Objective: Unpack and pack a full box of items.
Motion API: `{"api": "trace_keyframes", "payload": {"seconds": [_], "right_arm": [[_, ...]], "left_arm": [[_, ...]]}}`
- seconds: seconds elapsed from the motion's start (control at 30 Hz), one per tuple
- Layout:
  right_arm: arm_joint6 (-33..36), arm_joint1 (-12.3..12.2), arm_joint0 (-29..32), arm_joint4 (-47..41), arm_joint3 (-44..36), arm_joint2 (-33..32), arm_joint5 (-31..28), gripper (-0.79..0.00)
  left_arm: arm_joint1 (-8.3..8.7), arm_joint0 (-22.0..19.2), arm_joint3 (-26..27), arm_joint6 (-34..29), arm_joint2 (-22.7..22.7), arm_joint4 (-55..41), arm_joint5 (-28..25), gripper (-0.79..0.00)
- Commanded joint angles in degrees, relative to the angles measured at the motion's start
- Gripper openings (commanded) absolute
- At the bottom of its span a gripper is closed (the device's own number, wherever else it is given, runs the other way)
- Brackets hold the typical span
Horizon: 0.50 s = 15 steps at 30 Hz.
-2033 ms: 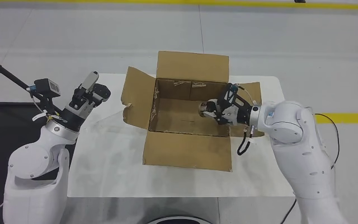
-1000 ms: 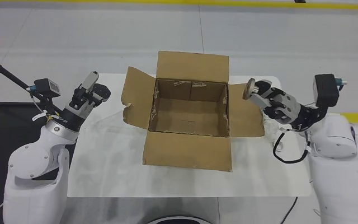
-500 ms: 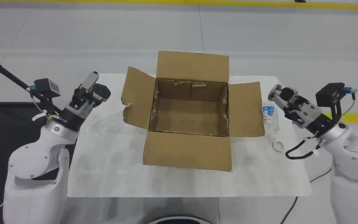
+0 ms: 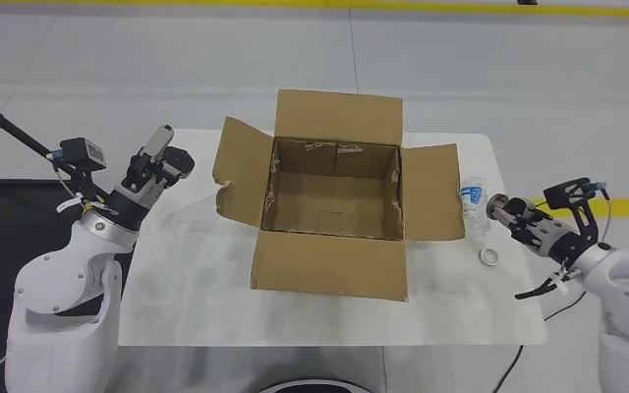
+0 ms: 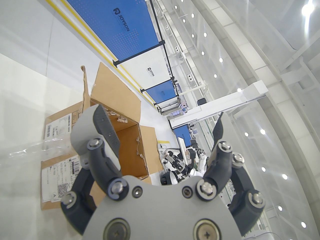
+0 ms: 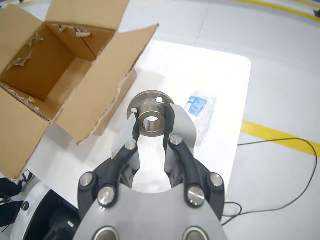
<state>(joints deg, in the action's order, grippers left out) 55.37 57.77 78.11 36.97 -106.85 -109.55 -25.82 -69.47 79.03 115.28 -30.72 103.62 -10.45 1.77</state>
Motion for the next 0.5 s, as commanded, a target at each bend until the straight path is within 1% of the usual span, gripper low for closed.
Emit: {"api": "trace_keyframes", "payload": {"seconds": [0.0,0.23,0.47], "right_arm": [[2.1,-0.2,-0.1,0.0,0.3,0.2,0.4,-0.785],[11.1,-1.2,-0.5,-1.0,2.2,2.7,1.1,-0.785],[16.9,-1.8,-3.1,-0.8,6.1,8.0,1.0,-0.785]], "left_arm": [[0.0,0.0,0.0,0.0,0.0,0.0,0.0,0.0],[0.0,0.0,0.0,0.0,0.0,0.0,0.0,0.0],[0.0,0.0,0.0,0.0,0.0,0.0,0.0,0.0]]}}
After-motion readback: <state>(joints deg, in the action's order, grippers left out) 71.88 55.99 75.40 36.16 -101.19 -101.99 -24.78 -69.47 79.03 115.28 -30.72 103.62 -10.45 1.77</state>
